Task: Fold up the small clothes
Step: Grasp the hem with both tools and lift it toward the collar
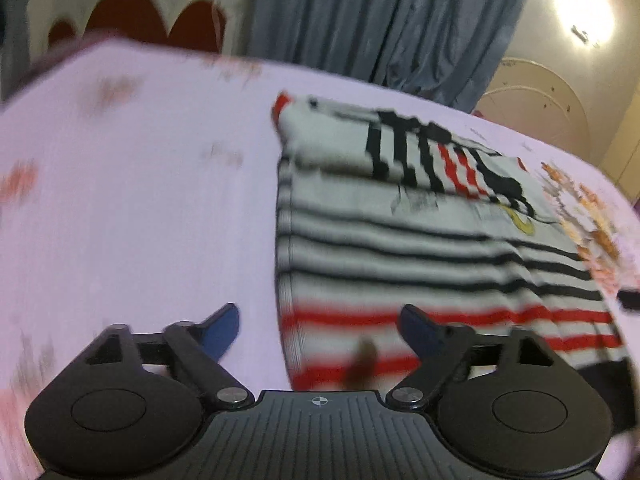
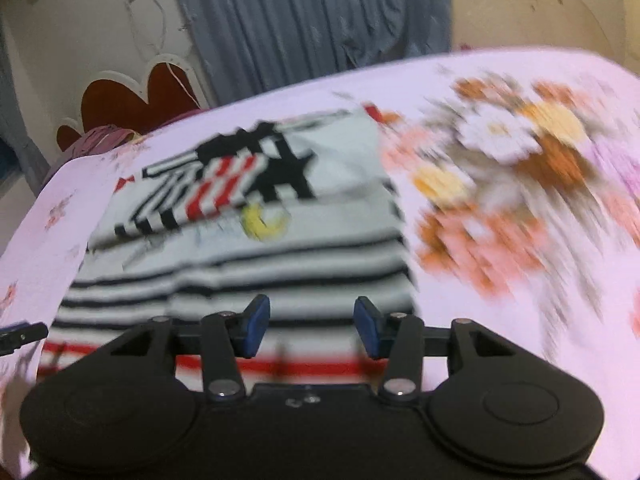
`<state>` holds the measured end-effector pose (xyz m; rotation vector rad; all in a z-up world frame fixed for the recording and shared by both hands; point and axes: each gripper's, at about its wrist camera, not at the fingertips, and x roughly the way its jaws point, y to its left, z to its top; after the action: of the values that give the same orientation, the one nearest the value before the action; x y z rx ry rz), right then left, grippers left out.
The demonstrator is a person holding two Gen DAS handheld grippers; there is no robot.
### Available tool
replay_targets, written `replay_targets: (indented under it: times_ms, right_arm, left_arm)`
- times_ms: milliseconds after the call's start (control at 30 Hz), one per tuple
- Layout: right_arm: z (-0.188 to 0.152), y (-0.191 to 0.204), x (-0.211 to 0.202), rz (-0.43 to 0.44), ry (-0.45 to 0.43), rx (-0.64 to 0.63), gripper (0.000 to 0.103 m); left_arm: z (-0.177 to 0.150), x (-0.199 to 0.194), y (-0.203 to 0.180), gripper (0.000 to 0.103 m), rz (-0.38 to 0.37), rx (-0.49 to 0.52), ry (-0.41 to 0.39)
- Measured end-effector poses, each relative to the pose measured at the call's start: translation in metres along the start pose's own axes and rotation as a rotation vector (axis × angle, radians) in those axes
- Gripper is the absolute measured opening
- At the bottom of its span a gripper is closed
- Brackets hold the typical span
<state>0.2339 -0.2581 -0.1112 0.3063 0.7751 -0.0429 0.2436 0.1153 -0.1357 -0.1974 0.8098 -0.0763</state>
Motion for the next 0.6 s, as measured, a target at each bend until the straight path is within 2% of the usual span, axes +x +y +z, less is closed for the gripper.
replay_targets:
  times_ms: [33, 67, 300, 400, 500, 600]
  right_arm:
    - [-0.007, -0.011, -0.005, 0.014, 0.012, 0.036, 0.048]
    - [-0.014, -0.020, -0.010, 0.028, 0.023, 0.067, 0.048]
    - [-0.056, -0.051, -0.030, 0.124, 0.081, 0.156, 0.049]
    - [-0.070, -0.050, -0.033, 0.170, 0.105, 0.159, 0.049]
    - [-0.080, -0.043, -0.034, 0.213, 0.117, 0.156, 0.049]
    - [-0.082, -0.039, -0.031, 0.241, 0.116, 0.155, 0.049]
  left_arm:
    - [-0.010, -0.002, 0.003, 0.069, -0.016, -0.039, 0.019]
    - [-0.020, -0.004, 0.004, 0.067, -0.026, -0.073, 0.027]
    - [-0.059, -0.023, 0.001, 0.067, -0.112, -0.202, 0.050]
    - [-0.071, -0.030, -0.001, 0.067, -0.146, -0.229, 0.069]
    - [-0.080, -0.034, -0.003, 0.062, -0.170, -0.241, 0.082]
    - [-0.079, -0.031, 0.002, 0.062, -0.192, -0.274, 0.078]
